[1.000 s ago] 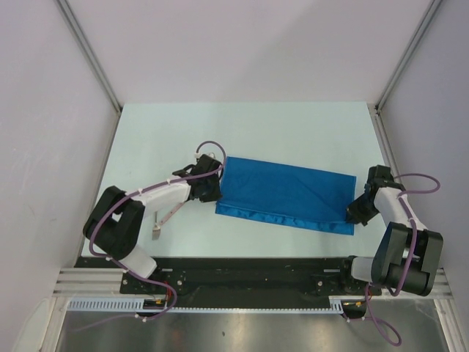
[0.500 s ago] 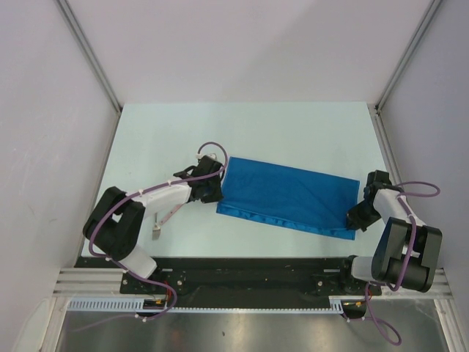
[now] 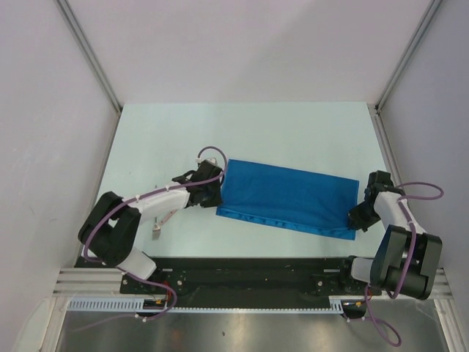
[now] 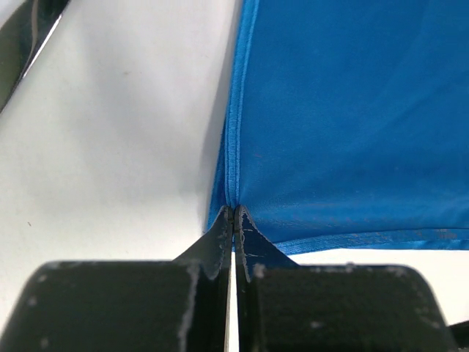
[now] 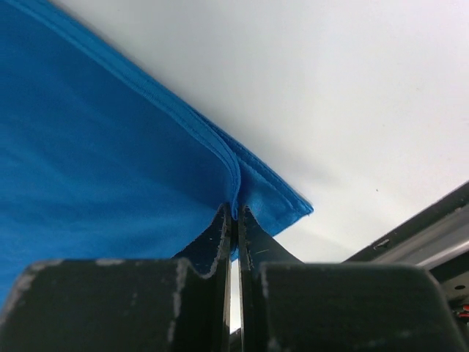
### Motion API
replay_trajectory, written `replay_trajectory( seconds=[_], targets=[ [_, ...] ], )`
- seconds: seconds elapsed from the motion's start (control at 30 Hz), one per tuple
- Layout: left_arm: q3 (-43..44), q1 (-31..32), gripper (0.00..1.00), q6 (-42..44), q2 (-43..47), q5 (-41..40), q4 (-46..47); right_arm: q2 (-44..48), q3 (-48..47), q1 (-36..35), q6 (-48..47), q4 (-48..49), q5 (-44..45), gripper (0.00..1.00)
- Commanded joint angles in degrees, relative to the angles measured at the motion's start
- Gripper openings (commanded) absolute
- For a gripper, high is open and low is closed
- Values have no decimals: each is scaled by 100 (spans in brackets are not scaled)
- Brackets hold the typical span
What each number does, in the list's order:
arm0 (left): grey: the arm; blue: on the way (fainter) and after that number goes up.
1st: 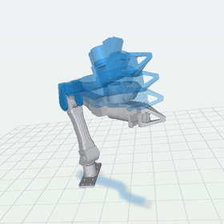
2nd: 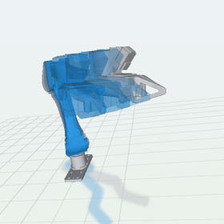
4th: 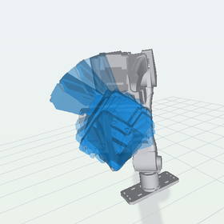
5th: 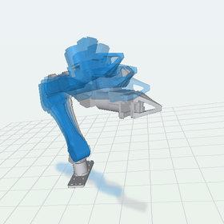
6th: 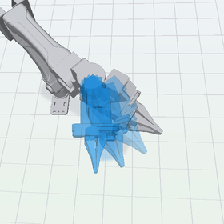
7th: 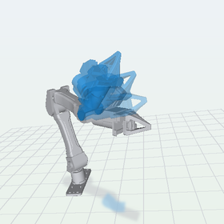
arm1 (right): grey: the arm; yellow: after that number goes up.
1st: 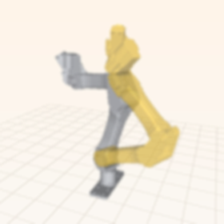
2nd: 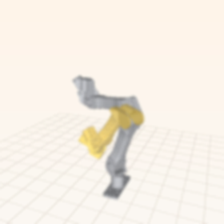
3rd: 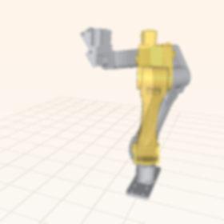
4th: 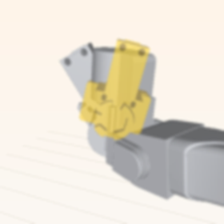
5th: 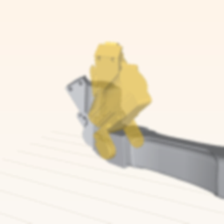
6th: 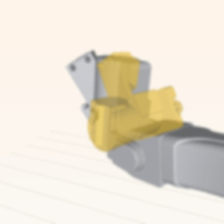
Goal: Fold the napkin into a case and place the utensils inside
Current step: Fold and flatten the napkin at the center of the board.
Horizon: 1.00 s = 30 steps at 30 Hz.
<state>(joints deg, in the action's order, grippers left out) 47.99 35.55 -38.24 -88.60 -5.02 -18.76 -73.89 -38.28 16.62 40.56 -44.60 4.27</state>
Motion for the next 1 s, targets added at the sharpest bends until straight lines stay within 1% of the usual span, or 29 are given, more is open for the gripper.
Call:
replay_trajectory(
  seconds=[0.0,0.23,0.5,0.8,0.97],
  targets=[
    [-17,40,0,-122,291,-166,-22,524,-92,16,189,-286,338,0],
    [-123,49,0,-149,282,-166,-31,586,-21,-36,295,-409,311,0],
    [-211,75,0,-175,141,-166,-57,173,224,-28,365,-181,232,0],
    [-167,101,0,-131,-35,-254,-92,94,383,139,365,39,241,0],
    [-246,93,0,-166,70,-219,-136,59,418,148,357,92,250,0]
  ],
)
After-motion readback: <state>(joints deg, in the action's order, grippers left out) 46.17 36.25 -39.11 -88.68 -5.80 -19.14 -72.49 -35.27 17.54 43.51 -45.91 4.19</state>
